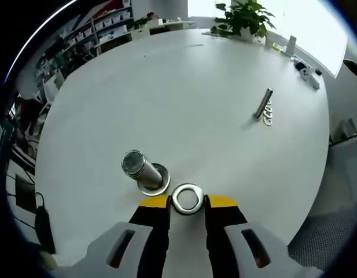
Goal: Place the washer onto the threaded stud by aligning its center hole with the stud, sliding it down to the base, and recovering from edge contact or off-axis alignment until the washer reaches the visible bottom stop.
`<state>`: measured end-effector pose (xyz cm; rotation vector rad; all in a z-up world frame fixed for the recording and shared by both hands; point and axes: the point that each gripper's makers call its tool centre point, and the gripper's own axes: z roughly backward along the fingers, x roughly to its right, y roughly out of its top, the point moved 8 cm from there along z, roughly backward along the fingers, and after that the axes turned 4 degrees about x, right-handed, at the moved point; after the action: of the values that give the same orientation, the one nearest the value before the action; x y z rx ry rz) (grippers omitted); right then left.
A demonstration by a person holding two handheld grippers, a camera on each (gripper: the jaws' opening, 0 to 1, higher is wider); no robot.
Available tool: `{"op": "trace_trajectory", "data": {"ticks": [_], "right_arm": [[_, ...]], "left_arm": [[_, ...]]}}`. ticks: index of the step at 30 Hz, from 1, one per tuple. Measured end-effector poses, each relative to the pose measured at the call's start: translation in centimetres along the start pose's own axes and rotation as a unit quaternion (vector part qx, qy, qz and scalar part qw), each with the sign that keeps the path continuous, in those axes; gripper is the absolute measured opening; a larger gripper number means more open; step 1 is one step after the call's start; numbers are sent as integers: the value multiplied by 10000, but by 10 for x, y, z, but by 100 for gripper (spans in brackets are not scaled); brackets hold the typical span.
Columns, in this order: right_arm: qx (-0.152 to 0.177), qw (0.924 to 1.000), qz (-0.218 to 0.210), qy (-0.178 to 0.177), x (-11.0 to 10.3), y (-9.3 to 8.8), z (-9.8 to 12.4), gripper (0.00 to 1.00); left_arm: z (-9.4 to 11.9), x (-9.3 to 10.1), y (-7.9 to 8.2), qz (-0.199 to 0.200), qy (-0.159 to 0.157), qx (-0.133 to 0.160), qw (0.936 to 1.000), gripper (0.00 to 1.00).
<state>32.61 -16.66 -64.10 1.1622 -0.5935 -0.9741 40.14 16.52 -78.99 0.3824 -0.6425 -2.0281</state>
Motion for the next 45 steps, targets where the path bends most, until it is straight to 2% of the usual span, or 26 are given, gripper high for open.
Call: {"op": "trace_trajectory", "data": {"ticks": [14, 22, 31, 37, 45], "right_arm": [[79, 9999, -50, 42, 0, 1, 0, 38], [122, 9999, -82, 49, 0, 2, 1, 38], [148, 9998, -112, 31, 0, 3, 2, 38], [155, 9998, -117, 16, 1, 3, 2, 38], [158, 9998, -128, -1, 1, 3, 2, 38]], "left_arm": [[9, 11, -5, -386, -270, -335, 9983, 21], [2, 5, 2, -662, -434, -789, 9937, 21], [-6, 5, 10, -1025, -596, -1246, 9851, 24], [-6, 4, 11, -1131, -636, -1522, 9798, 21], [-8, 5, 13, -1001, -557, -1601, 9804, 20]]}}
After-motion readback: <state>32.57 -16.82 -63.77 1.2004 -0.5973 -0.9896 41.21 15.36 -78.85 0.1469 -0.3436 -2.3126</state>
